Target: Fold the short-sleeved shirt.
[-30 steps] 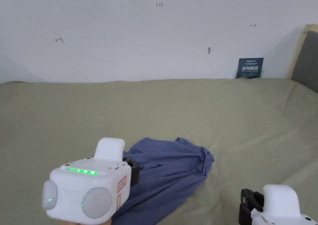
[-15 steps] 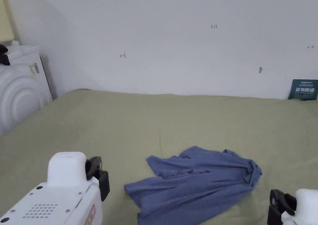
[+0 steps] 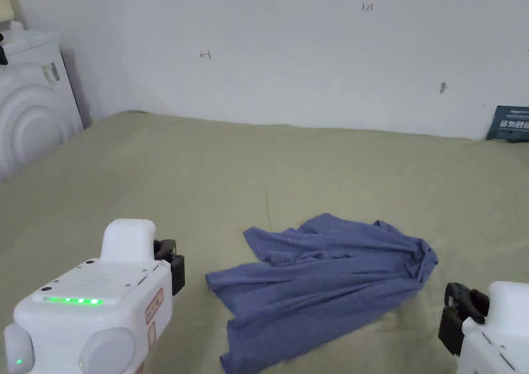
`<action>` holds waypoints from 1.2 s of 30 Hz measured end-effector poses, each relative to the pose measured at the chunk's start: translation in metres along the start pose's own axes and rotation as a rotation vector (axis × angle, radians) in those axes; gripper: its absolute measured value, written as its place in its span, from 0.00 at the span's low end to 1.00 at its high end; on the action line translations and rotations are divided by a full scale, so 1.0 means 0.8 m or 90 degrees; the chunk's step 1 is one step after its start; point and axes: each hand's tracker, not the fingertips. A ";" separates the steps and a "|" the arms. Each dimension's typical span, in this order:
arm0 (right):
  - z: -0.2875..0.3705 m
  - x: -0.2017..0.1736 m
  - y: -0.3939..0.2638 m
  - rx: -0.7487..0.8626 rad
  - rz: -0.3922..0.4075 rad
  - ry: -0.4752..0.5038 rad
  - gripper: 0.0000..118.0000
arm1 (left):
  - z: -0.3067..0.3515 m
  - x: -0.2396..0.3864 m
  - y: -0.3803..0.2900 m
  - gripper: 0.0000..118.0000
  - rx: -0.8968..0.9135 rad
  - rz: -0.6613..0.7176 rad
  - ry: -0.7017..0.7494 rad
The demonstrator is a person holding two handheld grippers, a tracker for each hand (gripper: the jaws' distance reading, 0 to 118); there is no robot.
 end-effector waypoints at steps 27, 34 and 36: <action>-0.154 0.030 -0.036 -0.174 -0.021 -0.026 0.00 | -0.304 0.043 -0.044 0.00 -0.391 -0.125 -0.030; -0.259 0.090 0.016 -0.203 -0.015 -0.052 0.00 | -0.314 0.036 -0.045 0.00 -0.403 -0.098 -0.044; -0.302 0.104 0.031 -0.228 -0.009 -0.048 0.17 | -0.315 0.037 -0.045 0.00 -0.400 -0.104 -0.045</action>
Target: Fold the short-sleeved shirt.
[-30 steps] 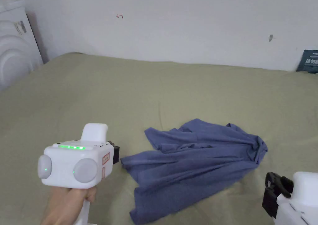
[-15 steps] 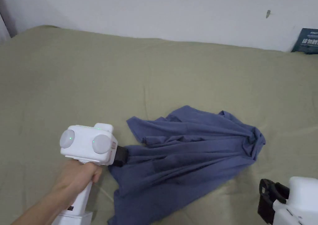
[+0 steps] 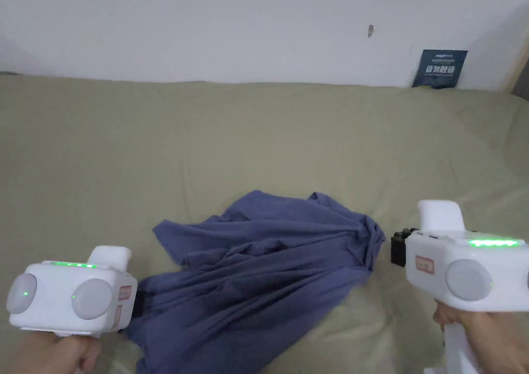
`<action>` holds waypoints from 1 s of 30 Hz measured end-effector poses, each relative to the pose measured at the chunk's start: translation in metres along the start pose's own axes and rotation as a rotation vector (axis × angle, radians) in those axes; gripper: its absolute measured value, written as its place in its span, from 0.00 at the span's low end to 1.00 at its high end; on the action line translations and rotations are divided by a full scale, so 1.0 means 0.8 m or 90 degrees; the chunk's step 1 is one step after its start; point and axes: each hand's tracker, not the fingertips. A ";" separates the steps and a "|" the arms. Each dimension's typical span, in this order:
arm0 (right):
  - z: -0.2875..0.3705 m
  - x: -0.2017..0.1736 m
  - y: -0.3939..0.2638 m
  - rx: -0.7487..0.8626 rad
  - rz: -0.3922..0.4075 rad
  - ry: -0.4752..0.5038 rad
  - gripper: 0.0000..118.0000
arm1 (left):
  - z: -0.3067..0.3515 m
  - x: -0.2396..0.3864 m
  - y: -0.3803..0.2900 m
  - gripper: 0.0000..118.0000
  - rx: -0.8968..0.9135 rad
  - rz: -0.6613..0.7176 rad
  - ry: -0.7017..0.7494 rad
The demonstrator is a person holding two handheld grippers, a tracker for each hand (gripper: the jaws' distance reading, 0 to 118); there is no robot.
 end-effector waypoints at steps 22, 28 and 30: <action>-0.111 -0.015 0.046 -0.166 0.088 0.047 0.09 | -0.005 -0.036 0.001 0.00 0.018 0.037 -0.020; 0.013 0.020 0.077 -0.072 0.004 0.124 0.09 | 0.079 -0.069 0.001 0.00 0.093 0.094 0.005; 0.060 0.021 0.089 -0.043 -0.012 0.148 0.09 | 0.125 -0.073 0.003 0.00 0.136 0.102 0.021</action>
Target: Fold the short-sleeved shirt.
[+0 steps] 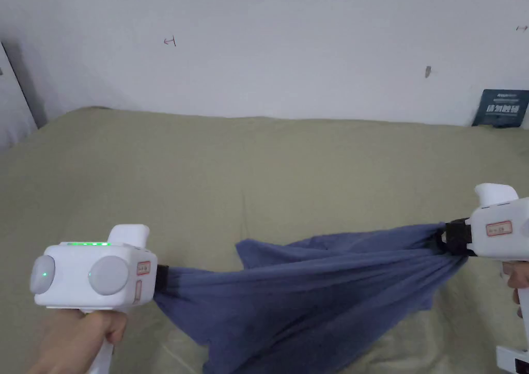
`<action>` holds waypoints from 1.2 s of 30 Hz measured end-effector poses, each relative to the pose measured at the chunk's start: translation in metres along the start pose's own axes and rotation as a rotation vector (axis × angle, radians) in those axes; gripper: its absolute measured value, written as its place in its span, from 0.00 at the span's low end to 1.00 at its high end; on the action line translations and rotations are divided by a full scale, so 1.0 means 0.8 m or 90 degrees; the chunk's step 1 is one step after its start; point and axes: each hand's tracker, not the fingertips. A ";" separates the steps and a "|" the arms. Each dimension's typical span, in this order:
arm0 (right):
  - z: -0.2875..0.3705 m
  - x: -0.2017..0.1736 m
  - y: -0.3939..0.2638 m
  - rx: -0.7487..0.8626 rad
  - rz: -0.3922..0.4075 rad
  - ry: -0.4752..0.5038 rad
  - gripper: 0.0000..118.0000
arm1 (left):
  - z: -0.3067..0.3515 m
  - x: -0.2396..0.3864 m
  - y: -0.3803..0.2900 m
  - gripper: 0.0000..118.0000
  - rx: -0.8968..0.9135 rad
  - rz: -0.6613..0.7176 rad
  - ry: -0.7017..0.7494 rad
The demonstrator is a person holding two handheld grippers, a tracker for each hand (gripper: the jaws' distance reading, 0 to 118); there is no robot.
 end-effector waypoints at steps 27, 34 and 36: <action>0.280 -0.063 0.128 0.261 0.037 -0.085 0.09 | 0.304 0.035 0.188 0.00 0.280 0.009 -0.003; 0.248 -0.055 0.186 0.270 0.031 -0.104 0.09 | 0.281 0.055 0.245 0.00 0.297 0.016 0.004; 0.236 -0.054 0.204 0.274 0.034 -0.106 0.09 | 0.269 0.061 0.263 0.00 0.297 0.011 0.011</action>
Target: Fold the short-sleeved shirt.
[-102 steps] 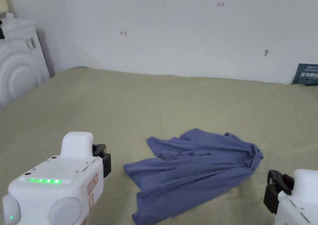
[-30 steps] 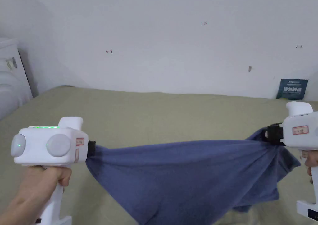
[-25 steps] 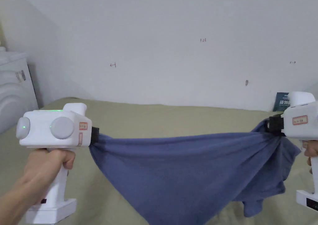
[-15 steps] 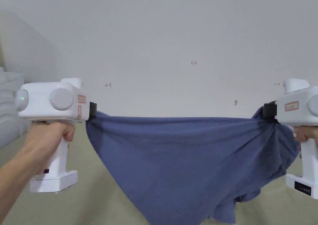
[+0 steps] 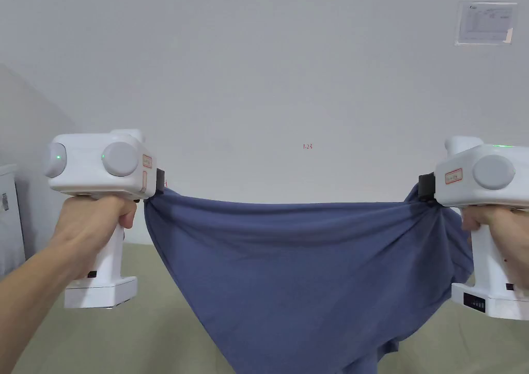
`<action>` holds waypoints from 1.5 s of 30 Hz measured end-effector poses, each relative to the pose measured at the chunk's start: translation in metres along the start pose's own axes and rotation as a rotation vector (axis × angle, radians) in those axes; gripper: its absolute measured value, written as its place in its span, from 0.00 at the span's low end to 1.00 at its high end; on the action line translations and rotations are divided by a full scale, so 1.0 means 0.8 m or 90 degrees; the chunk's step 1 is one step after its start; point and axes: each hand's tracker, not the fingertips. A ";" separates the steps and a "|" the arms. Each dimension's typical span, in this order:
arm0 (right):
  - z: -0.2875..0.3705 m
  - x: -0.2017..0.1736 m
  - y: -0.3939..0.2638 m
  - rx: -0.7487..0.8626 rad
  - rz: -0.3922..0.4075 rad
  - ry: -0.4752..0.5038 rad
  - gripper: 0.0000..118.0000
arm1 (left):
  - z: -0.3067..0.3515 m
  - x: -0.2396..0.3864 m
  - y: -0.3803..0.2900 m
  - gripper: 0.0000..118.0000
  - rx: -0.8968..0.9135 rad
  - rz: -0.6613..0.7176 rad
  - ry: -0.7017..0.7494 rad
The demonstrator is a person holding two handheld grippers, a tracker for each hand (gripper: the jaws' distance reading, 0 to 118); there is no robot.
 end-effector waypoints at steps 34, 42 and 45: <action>-0.231 -0.016 -0.252 -0.177 0.002 -0.007 0.09 | -0.252 0.000 -0.264 0.00 -0.201 -0.038 0.024; -0.122 0.009 -0.374 -0.227 -0.040 -0.010 0.09 | -0.142 -0.019 -0.373 0.00 -0.262 -0.035 0.012; -0.081 0.013 -0.414 -0.251 -0.052 -0.002 0.09 | -0.100 -0.028 -0.409 0.00 -0.281 -0.029 0.011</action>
